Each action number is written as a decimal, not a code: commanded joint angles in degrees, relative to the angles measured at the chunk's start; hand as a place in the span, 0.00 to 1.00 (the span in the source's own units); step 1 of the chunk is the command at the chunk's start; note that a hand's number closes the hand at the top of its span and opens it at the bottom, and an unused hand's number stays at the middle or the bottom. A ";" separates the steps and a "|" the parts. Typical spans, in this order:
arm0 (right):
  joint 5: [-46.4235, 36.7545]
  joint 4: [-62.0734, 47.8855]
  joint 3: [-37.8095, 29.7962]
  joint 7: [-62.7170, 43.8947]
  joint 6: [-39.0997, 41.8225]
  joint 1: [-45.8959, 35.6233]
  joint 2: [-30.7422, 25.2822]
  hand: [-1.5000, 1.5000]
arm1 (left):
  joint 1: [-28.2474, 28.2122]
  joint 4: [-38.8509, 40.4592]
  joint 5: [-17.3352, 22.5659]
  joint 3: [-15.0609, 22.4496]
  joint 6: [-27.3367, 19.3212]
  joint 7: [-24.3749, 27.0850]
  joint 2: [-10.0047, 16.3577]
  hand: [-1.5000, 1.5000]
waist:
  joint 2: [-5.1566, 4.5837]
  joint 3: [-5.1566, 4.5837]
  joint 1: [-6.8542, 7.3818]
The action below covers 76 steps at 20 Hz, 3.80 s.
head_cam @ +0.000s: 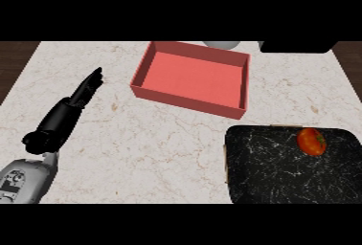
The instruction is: Pick the tomato from the tray and place it in the cardboard box
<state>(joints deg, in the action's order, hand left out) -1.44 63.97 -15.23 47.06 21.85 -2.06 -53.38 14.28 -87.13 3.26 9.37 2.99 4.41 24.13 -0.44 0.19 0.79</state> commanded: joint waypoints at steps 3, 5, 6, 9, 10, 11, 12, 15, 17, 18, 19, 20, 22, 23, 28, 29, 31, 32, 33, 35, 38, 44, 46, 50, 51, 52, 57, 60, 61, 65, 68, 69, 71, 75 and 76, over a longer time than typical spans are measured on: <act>-8.98 2.31 6.91 5.46 1.64 -0.38 -3.91 0.00 | -1.83 1.77 -1.85 -0.13 0.33 3.70 -0.66 0.50 | 0.26 -0.19 -0.21; -12.21 5.69 8.28 2.66 -1.92 0.37 -3.97 0.00 | -1.12 0.01 -0.98 -0.82 0.60 0.43 -0.82 0.50 | 0.43 -0.19 -0.58; -11.43 7.60 7.25 -0.32 -0.70 0.44 -4.94 0.00 | -0.32 -0.78 -1.76 -1.12 0.67 -0.87 -0.48 0.50 | 0.50 -0.21 -0.84; -13.16 8.97 8.85 -4.94 1.28 -1.55 -5.33 0.00 | -0.56 -0.73 -3.50 0.30 -0.82 -1.45 -3.52 0.50 | 0.48 -0.22 -0.67; -14.21 14.58 9.75 -8.04 -1.58 2.64 -2.27 0.00 | -1.09 1.40 -2.21 -2.38 1.69 1.33 -1.26 0.50 | 0.55 -0.25 -1.17; -14.25 15.47 9.59 -9.59 -0.02 1.95 -3.03 0.00 | 0.11 -1.80 -3.78 -0.23 -0.46 -2.72 -3.66 0.50 | 0.58 -0.23 -1.09; -14.04 14.87 7.96 -8.22 1.34 4.64 -3.88 0.00 | -2.51 -0.67 -4.46 -0.44 -0.30 0.32 -3.90 0.50 | 0.57 -0.23 -1.22; -15.22 18.41 8.49 -13.48 3.70 2.61 -1.47 0.00 | -1.16 0.23 -3.57 -3.60 2.44 1.21 -2.68 0.50 | 0.48 -0.22 -0.92; -14.25 25.19 6.71 -17.31 4.48 5.93 -0.18 0.00 | -0.53 -0.10 -4.57 -2.83 1.63 -1.33 -4.61 0.50 | 0.55 -0.23 -1.35; -16.45 24.76 8.62 -17.42 3.66 6.60 1.60 0.00 | -1.14 -0.12 -4.24 -3.49 2.83 -0.52 -3.77 0.50 | 0.52 -0.22 -1.21; -16.62 24.39 8.56 -18.52 4.62 4.82 2.56 0.00 | -1.62 1.99 -4.33 -4.82 4.13 2.99 -3.11 0.50 | 0.47 -0.22 -1.04; -18.08 22.60 9.94 -18.30 3.58 3.25 4.80 0.00 | -0.38 3.57 -4.20 -5.58 4.38 2.19 -3.30 0.50 | 0.42 -0.21 -0.91; -21.68 20.92 9.30 -18.10 3.15 2.21 4.79 0.00 | -2.42 0.22 -6.93 -3.08 2.66 0.83 -5.87 0.50 | 0.44 -0.19 -0.74; -22.50 24.00 9.22 -20.66 1.81 4.48 6.13 0.00 | -0.94 -1.64 -4.70 -5.54 4.47 -1.85 -3.91 0.50 | 0.50 -0.20 -0.88; -25.33 25.39 7.77 -21.44 0.91 6.36 9.30 0.00 | -2.26 -6.70 -3.71 -6.63 7.25 -6.10 -3.55 0.50 | 0.60 -0.18 -0.87; -28.09 18.48 8.08 -15.60 -2.59 4.73 10.34 0.00 | -4.22 -4.09 -7.54 -3.97 4.72 -1.81 -6.41 0.50 | 0.48 -0.17 -0.72; -28.50 22.07 9.22 -22.82 2.20 -0.83 11.42 0.00 | -3.78 -0.35 -8.76 -5.87 5.33 2.65 -6.46 0.50 | 0.43 -0.20 -0.71; -29.46 22.11 8.59 -21.17 1.22 0.72 12.49 0.00 | -0.64 3.08 -7.57 -6.82 6.64 2.05 -7.31 0.50 | 0.43 -0.20 -0.93; -30.67 20.36 8.83 -21.54 1.04 -0.36 13.11 0.00 | 0.98 1.54 -6.75 -8.60 7.21 -1.52 -6.20 0.50 | 0.43 -0.19 -0.84; -32.37 19.38 8.13 -20.50 1.67 -0.63 12.30 0.00 | -3.81 -5.67 -7.44 -7.59 7.20 -3.22 -6.43 0.50 | 0.48 -0.18 -0.63; -36.81 11.58 9.18 -17.81 -2.82 -3.07 14.38 0.00 | -3.74 -3.28 -8.29 -7.82 7.87 -0.79 -7.02 0.50 | 0.41 -0.17 -0.53; -37.76 15.93 9.18 -21.06 -0.07 -3.78 18.90 0.00 | -0.43 0.93 -9.62 -9.40 8.36 0.02 -9.17 0.50 | 0.45 -0.20 -0.85; -39.69 12.39 9.43 -17.95 0.39 -4.78 18.33 0.00 | -2.84 -2.58 -9.92 -9.91 8.68 -1.15 -9.14 0.50 | 0.45 -0.19 -0.71; -41.78 5.15 9.72 -15.39 -0.37 -9.14 19.06 0.00 | -1.76 -0.68 -9.31 -11.85 10.57 0.83 -8.22 0.50 | 0.41 -0.18 -0.53; -42.80 6.89 9.58 -14.69 -2.13 -6.00 20.06 0.00 | 0.09 0.00 -9.98 -10.86 10.72 -1.03 -9.49 0.50 | 0.43 -0.19 -0.77; -42.23 13.09 9.76 -18.80 -1.13 -3.60 22.13 0.00 | -1.02 0.10 -11.50 -10.00 9.35 -0.26 -10.74 0.50 | 0.47 -0.20 -0.90; -46.12 2.59 8.37 -16.71 -5.52 -7.91 21.45 0.00 | -1.21 -3.54 -11.89 -10.61 9.08 -3.81 -11.00 0.50 | 0.44 -0.18 -0.66; -47.92 0.19 8.86 -13.88 -8.34 -6.88 22.38 0.00 | 1.95 1.10 -11.06 -12.52 11.16 -2.39 -10.12 0.50 | 0.42 -0.18 -0.83; -47.23 1.06 9.63 -18.68 -3.62 -12.08 23.30 0.00 | -2.27 -7.70 -10.30 -10.75 11.34 -6.09 -11.05 0.50 | 0.48 -0.18 -0.44; -48.82 -6.83 9.04 -13.79 -5.59 -14.73 23.33 0.00 | -0.07 -0.50 -12.09 -12.11 11.66 -1.83 -11.10 0.50 | 0.39 -0.18 -0.61; -50.15 -11.33 10.13 -7.17 -11.17 -16.21 23.86 1.00 | -0.55 1.45 -10.24 -13.81 13.85 1.89 -9.46 0.50 | 0.25 -0.16 -0.38; -50.92 -5.08 12.01 -8.89 -11.71 -13.38 25.62 1.00 | -3.19 0.59 -14.73 -10.62 9.55 2.57 -12.59 0.50 | 0.37 -0.18 -0.68; -50.70 -8.25 10.25 -6.14 -14.88 -14.10 25.28 1.00 | -2.82 -5.82 -12.33 -10.83 11.10 -3.63 -12.67 0.50 | 0.44 -0.16 -0.55; -49.73 -9.37 8.22 -4.47 -18.44 -16.53 25.92 1.00 | -0.72 -3.11 -13.77 -11.15 10.39 -3.32 -12.77 0.50 | 0.40 -0.17 -0.64; -49.55 -5.41 8.34 -3.43 -19.06 -12.42 25.42 1.00 | -1.45 -6.47 -10.57 -13.51 13.45 -5.76 -10.45 0.50 | 0.50 -0.18 -0.76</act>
<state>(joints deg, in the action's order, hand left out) -51.31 56.67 -6.18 41.50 4.98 -15.86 -27.88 11.98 -90.81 -8.78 -3.03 14.98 2.27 12.98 0.07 -0.11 0.18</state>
